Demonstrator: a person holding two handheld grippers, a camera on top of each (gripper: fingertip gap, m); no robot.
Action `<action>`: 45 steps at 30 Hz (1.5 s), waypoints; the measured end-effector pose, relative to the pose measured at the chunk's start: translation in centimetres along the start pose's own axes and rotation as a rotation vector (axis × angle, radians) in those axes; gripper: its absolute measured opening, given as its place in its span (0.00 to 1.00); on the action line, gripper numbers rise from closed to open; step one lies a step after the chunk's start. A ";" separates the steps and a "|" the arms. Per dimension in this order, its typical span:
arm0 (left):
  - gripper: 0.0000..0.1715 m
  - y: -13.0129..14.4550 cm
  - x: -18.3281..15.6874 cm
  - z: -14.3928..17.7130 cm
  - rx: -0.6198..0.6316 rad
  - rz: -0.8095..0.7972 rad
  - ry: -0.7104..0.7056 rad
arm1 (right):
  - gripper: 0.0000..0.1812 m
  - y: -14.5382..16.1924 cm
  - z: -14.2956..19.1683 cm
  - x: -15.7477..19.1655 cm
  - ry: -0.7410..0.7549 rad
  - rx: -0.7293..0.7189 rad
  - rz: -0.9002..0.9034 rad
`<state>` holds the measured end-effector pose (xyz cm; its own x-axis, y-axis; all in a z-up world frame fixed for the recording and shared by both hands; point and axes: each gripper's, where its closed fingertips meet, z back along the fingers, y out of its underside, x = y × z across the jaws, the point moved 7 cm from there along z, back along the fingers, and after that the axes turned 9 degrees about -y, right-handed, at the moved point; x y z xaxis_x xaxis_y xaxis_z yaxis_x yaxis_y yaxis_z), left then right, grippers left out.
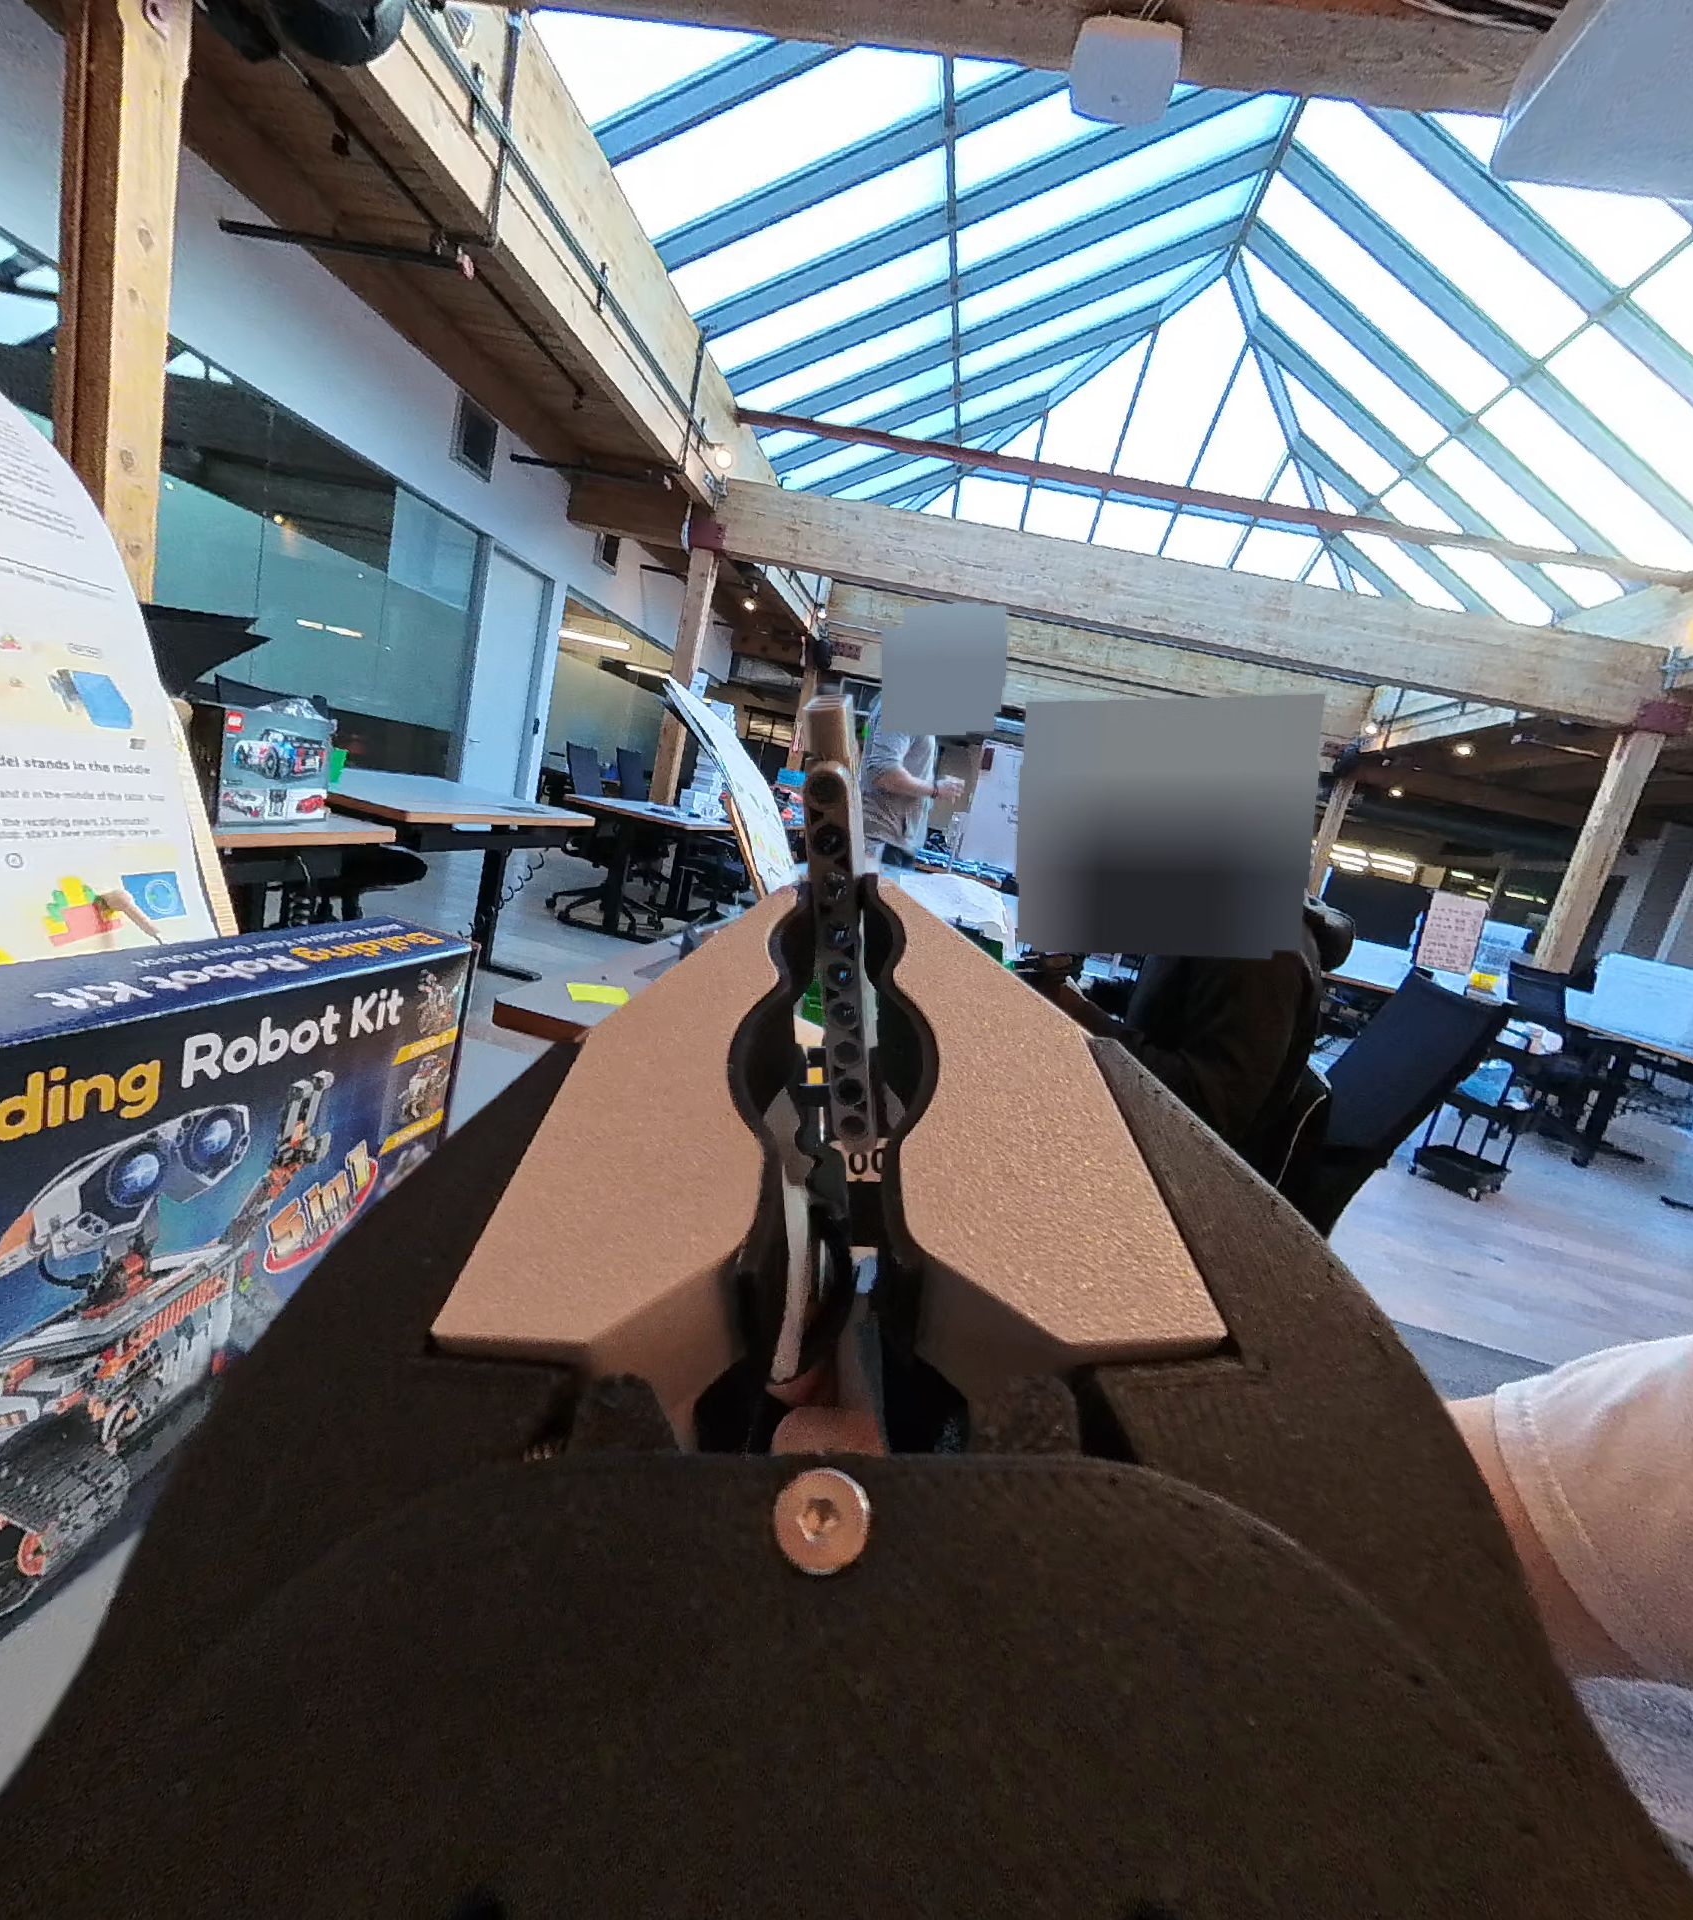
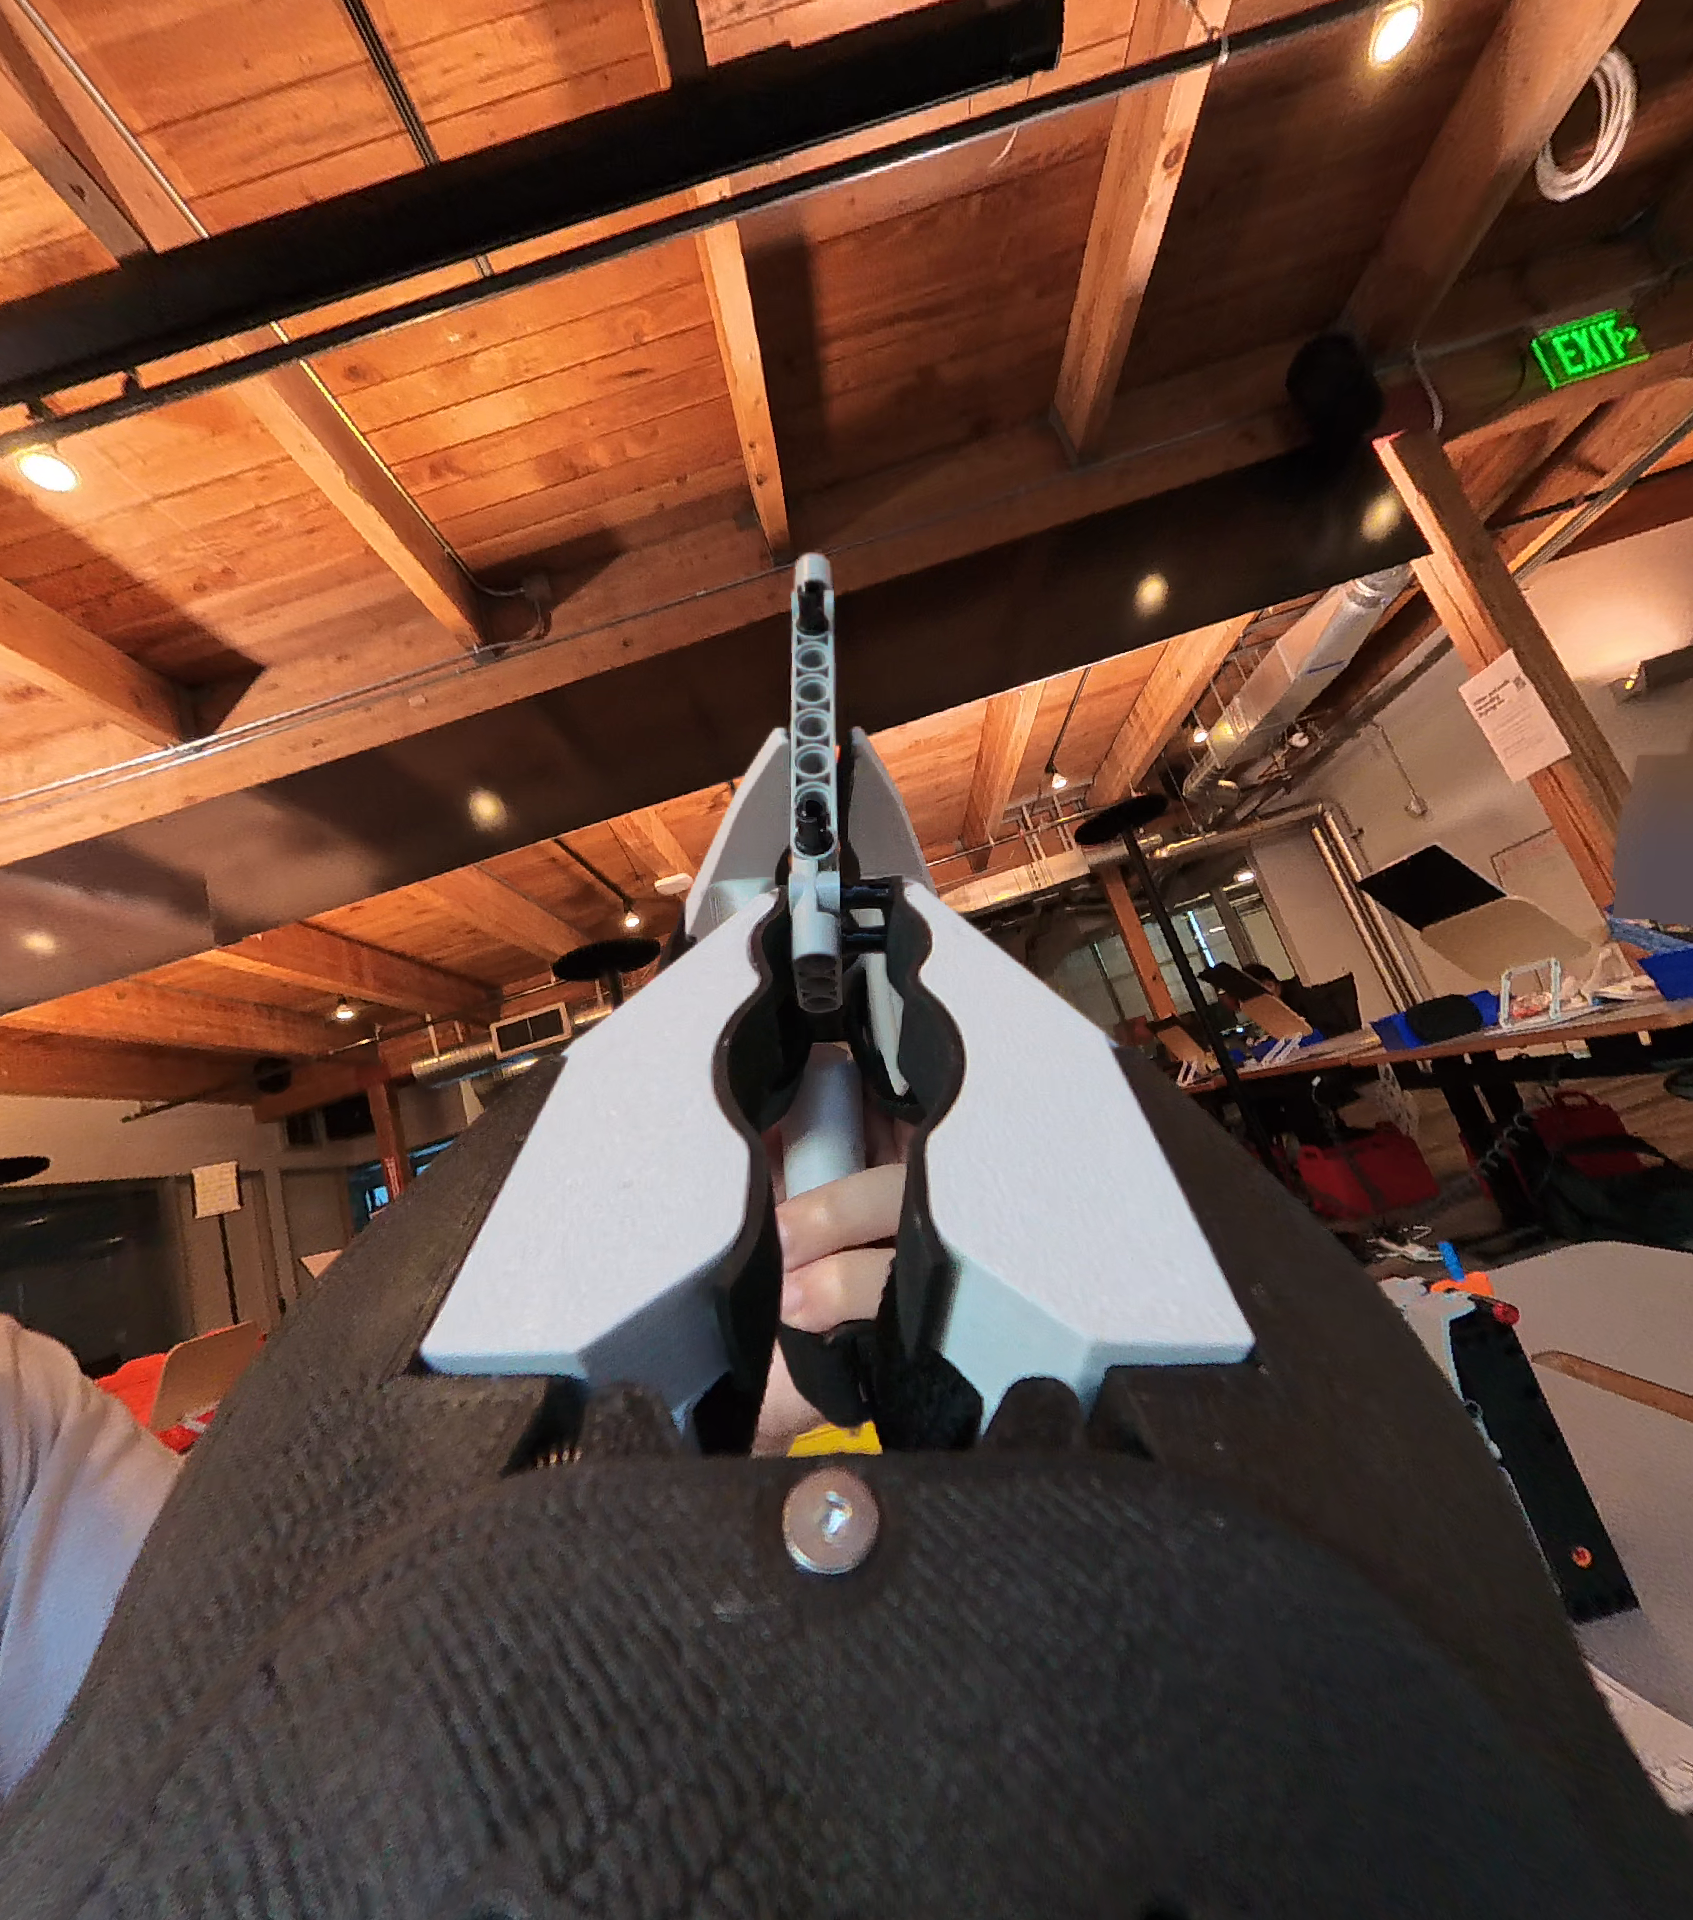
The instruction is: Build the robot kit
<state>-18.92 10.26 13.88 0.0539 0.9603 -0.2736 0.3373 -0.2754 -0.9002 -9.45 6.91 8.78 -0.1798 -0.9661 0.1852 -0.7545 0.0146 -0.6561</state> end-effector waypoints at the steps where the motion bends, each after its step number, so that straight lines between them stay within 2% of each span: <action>1: 0.03 0.1 0.1 0.0 0.012 0.009 -0.002 | 0.09 0.2 0.0 0.0 0.009 -0.002 0.007; 4: 0.05 0.3 0.2 -0.1 0.027 0.012 0.007 | 0.09 0.6 -0.1 0.0 0.009 0.002 0.017; 6: 0.03 0.3 0.0 0.0 0.048 -0.002 0.026 | 0.08 0.7 -0.2 0.0 -0.019 0.017 0.003; 8: 0.03 0.0 0.1 0.4 0.101 -0.030 0.023 | 0.10 0.8 -0.5 -0.4 -0.051 0.120 -0.008; 9: 0.03 -0.4 0.4 1.0 0.110 -0.048 0.003 | 0.18 0.4 -0.5 -0.6 -0.066 0.236 0.020; 10: 0.03 -1.2 0.7 1.8 0.095 -0.063 -0.018 | 0.19 -0.4 -0.2 -0.6 -0.086 0.384 0.041; 11: 0.03 -2.3 0.8 2.9 0.069 -0.068 -0.028 | 0.17 -0.9 0.4 -0.3 -0.092 0.601 0.012; 13: 0.02 -4.3 0.9 5.1 0.047 -0.064 -0.032 | 0.17 -1.3 3.4 0.1 0.070 1.086 -0.005; 15: 0.03 -5.6 1.0 7.1 0.066 -0.106 -0.068 | 0.16 -0.3 7.1 1.0 0.240 1.488 0.005; 17: 0.03 -6.5 1.3 8.6 0.068 -0.172 -0.150 | 0.04 1.4 10.3 1.9 0.322 1.855 -0.085; 18: 0.03 -6.8 1.4 9.1 0.064 -0.193 -0.178 | 0.03 2.3 10.9 2.3 0.305 1.946 -0.124; 21: 0.03 -7.5 1.2 9.9 0.049 -0.213 -0.190 | 0.01 4.2 10.3 2.2 0.221 1.990 -0.179; 25: 0.03 -7.7 1.1 10.0 0.051 -0.229 -0.196 | 0.03 5.0 13.3 1.6 0.340 2.143 -0.045; 27: 0.03 -7.8 1.0 10.1 0.048 -0.236 -0.197 | 0.06 5.4 14.8 2.0 0.405 2.085 0.069; 30: 0.03 -8.1 0.9 10.4 0.031 -0.226 -0.182 | 0.08 6.6 16.2 3.9 0.450 1.921 0.195; 34: 0.03 -8.4 0.8 10.8 0.010 -0.207 -0.154 | 0.08 7.8 17.9 6.2 0.511 1.877 0.380; 36: 0.03 -8.6 0.8 10.9 0.000 -0.199 -0.142 | 0.11 7.8 18.5 6.5 0.560 1.854 0.381; 39: 0.03 -8.6 0.7 11.0 -0.007 -0.190 -0.129 | 0.11 7.7 19.4 6.4 0.614 1.773 0.280; 41: 0.03 -8.6 0.7 11.0 -0.003 -0.189 -0.123 | 0.09 7.5 19.9 6.1 0.632 1.740 0.260; 43: 0.03 -8.6 0.5 11.0 -0.002 -0.186 -0.100 | 0.04 7.5 20.3 6.0 0.627 1.732 0.222; 45: 0.03 -8.7 0.2 11.1 -0.017 -0.166 -0.057 | 0.04 7.2 20.5 5.7 0.635 1.720 0.208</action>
<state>-32.27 12.32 17.88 -0.0568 0.9883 -0.1413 0.3534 -0.1124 -0.9287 -2.98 -3.78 -9.90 -0.6640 -0.7467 -0.0399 0.6346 -0.5346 -0.5581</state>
